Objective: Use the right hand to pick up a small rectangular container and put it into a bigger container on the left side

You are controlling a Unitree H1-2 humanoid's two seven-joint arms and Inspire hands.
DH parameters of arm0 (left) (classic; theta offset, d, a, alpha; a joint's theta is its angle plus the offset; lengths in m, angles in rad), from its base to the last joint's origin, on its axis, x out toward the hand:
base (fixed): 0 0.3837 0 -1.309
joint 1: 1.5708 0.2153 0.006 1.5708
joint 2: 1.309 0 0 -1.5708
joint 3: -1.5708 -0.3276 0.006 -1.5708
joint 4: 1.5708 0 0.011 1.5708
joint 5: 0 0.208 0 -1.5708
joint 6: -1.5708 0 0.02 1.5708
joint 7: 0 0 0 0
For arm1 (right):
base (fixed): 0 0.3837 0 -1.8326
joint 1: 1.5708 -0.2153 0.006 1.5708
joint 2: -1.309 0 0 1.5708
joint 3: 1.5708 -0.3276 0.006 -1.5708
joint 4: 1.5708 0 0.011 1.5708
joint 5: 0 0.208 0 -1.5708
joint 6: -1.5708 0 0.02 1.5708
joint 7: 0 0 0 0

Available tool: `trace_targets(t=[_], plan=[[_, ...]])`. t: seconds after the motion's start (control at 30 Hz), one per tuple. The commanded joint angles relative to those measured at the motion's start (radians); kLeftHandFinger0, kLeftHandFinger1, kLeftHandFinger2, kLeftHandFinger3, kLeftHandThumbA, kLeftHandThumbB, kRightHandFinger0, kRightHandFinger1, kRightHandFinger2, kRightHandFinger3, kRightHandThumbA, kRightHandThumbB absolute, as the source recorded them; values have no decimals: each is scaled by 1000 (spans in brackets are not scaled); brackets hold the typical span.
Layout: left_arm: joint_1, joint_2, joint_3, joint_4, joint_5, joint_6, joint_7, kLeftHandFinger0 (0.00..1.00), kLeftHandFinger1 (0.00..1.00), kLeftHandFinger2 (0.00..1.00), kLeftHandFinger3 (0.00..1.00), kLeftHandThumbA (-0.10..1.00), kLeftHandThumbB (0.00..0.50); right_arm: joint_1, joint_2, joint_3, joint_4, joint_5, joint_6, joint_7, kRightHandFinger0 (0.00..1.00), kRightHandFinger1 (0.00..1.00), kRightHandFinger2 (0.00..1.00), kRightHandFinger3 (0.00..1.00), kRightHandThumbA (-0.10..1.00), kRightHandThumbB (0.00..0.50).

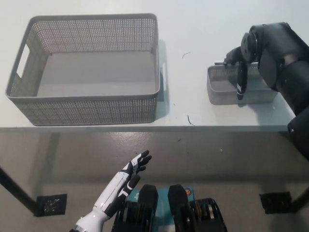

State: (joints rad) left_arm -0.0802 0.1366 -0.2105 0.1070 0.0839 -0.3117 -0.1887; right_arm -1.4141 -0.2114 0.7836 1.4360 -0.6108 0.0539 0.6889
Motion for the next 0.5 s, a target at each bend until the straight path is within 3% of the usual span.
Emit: trace_targets(t=[0.0, 0.1, 0.17, 0.27, 0.33, 0.37, 0.4, 0.43, 0.47], plan=[[-21, 8, 8, -27, -18, -24, -16, 1000, 1000, 1000, 1000, 1000, 358, -2, -28, -12, 14, -17, -10, -47, 1000, 1000, 1000, 1000, 1000, 356], [-26, 6, 11, -23, -25, -24, -16, 1000, 1000, 1000, 1000, 1000, 365, 18, -29, -12, 20, -22, 0, -56, 1000, 1000, 1000, 1000, 1000, 354], [-26, 6, 13, -24, -20, -22, -14, 1000, 1000, 1000, 1000, 1000, 374, 35, -28, -8, 23, -29, 10, -82, 1000, 1000, 1000, 1000, 1000, 386], [-33, 8, 15, -19, -10, -27, -11, 1000, 1000, 1000, 1000, 1000, 375, 49, -27, -8, 23, -34, 30, -118, 1000, 1000, 1000, 1000, 1000, 375], [-30, 7, 16, -22, -16, -18, -15, 1000, 1000, 1000, 1000, 1000, 384, 76, -30, -28, 14, -27, 10, -292, 1000, 1000, 1000, 1000, 1000, 300], [-30, 7, 17, -23, -17, -15, -17, 1000, 1000, 1000, 1000, 1000, 384, 85, -31, -42, 10, -21, 11, -374, 1000, 1000, 1000, 1000, 781, 292], [-29, 7, 16, -27, -20, -12, -19, 1000, 1000, 1000, 1000, 1000, 382, 94, -34, -41, 3, -32, -6, -499, 961, 1000, 1000, 1000, 567, 186], [-29, 8, 16, -28, -21, -11, -21, 1000, 1000, 1000, 1000, 1000, 379, 95, -36, -27, -2, -51, -23, -559, 774, 896, 999, 1000, 229, 180], [-30, 8, 15, -27, -21, -13, -21, 1000, 1000, 1000, 1000, 1000, 378, 97, -40, -31, -5, -51, -35, -609, 595, 672, 757, 969, 35, 180]])
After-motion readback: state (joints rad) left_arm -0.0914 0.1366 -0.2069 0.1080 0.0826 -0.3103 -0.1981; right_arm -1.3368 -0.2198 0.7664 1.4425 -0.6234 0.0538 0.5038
